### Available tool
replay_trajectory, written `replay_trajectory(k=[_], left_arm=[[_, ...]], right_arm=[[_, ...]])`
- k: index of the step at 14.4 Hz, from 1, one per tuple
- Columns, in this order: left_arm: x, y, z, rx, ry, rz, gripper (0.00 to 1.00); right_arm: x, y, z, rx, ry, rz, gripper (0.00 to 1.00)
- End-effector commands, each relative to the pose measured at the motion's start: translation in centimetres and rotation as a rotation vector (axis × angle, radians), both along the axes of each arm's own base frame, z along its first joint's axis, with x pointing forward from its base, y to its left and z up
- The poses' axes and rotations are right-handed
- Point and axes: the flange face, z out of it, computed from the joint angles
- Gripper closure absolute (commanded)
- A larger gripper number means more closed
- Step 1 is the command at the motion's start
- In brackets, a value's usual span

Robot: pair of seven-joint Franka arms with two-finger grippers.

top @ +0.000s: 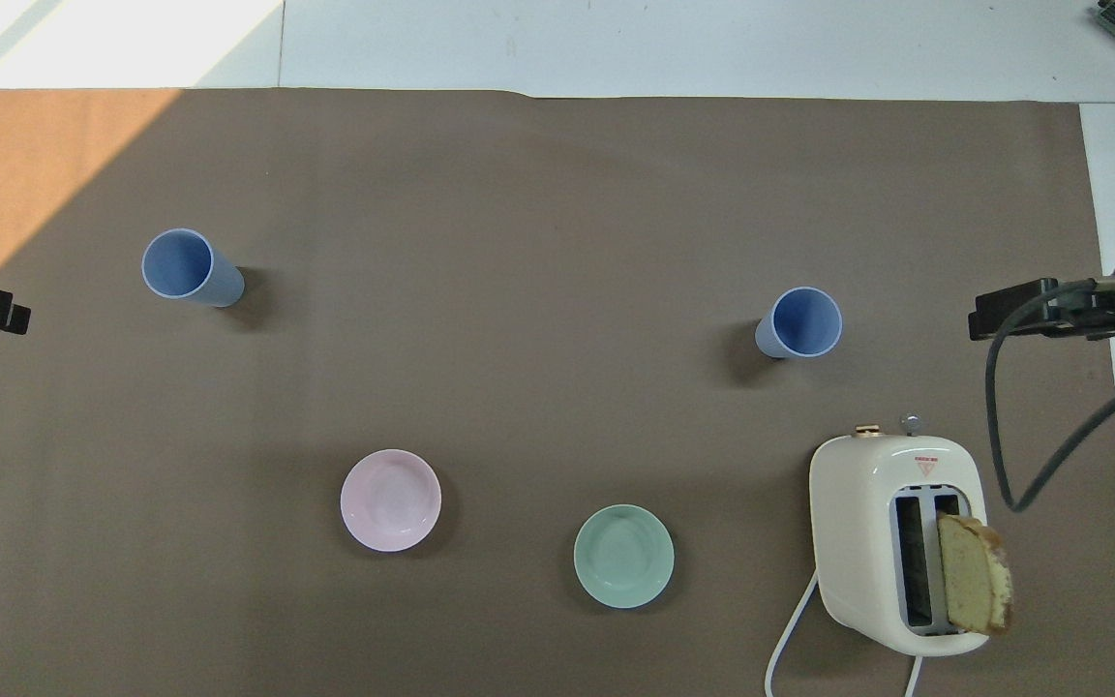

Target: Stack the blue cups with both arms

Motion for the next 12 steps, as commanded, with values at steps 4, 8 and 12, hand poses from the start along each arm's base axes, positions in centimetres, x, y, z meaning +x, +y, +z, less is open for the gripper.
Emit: replay_trajectory(k=[4,8,12], left_arm=[[-0.45,-0.07,0.4,0.02,-0.005,-0.008,0.0],[-0.52,0.09,0.34,0.019,0.001,-0.004,0.0],[-0.54,0.01,0.33,0.019,0.003,-0.001,0.0]], right_arm=[[-0.07,-0.24,0.08,0.014,0.003,0.012,0.0],[-0.07,-0.24,0.01,0.014,0.005,0.012,0.0],[-0.03,-0.4,0.11,0.014,0.0,0.009,0.0]])
